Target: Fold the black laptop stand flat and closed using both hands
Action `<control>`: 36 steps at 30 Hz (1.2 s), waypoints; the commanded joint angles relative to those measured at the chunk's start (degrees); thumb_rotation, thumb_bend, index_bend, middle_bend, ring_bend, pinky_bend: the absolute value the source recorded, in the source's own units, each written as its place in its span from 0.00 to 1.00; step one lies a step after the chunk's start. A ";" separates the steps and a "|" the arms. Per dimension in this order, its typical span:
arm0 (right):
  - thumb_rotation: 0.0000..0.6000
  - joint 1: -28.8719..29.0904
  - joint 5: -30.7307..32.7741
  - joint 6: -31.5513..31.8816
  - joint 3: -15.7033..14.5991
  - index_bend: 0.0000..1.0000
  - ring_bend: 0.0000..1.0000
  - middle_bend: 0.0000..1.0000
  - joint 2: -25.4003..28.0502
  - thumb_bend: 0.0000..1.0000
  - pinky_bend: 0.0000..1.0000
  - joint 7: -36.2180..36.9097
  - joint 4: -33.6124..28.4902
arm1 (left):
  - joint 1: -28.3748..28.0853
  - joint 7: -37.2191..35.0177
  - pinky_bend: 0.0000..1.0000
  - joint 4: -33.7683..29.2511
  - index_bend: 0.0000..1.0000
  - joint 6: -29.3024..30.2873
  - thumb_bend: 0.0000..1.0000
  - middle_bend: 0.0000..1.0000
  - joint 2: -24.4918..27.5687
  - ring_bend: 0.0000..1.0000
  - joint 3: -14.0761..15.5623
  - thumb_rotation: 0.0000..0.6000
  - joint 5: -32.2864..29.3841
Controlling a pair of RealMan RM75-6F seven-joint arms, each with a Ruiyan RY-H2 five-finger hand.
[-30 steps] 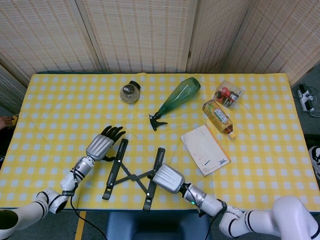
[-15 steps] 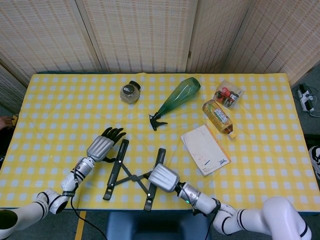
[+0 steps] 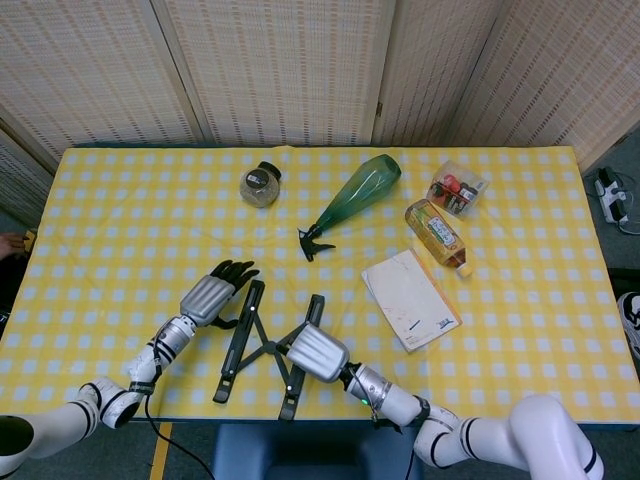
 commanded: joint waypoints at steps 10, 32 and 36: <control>1.00 1.19 0.95 -0.45 1.33 0.47 0.80 0.72 -2.00 0.20 0.82 -0.97 2.04 | -0.93 0.20 0.00 -3.29 0.00 -0.61 0.19 0.00 0.06 0.00 -0.43 1.00 -0.17; 1.00 5.27 7.06 -11.92 3.00 0.01 0.41 0.28 9.61 0.20 0.41 0.53 -13.90 | 0.51 1.84 0.00 -8.54 0.00 0.66 0.19 0.00 3.48 0.00 -1.99 1.00 -3.24; 1.00 9.61 11.96 -21.91 4.76 0.00 0.13 0.04 14.76 0.20 0.07 -1.38 -19.82 | 1.44 1.15 0.00 -10.37 0.00 1.59 0.19 0.00 5.42 0.00 -2.40 1.00 -3.94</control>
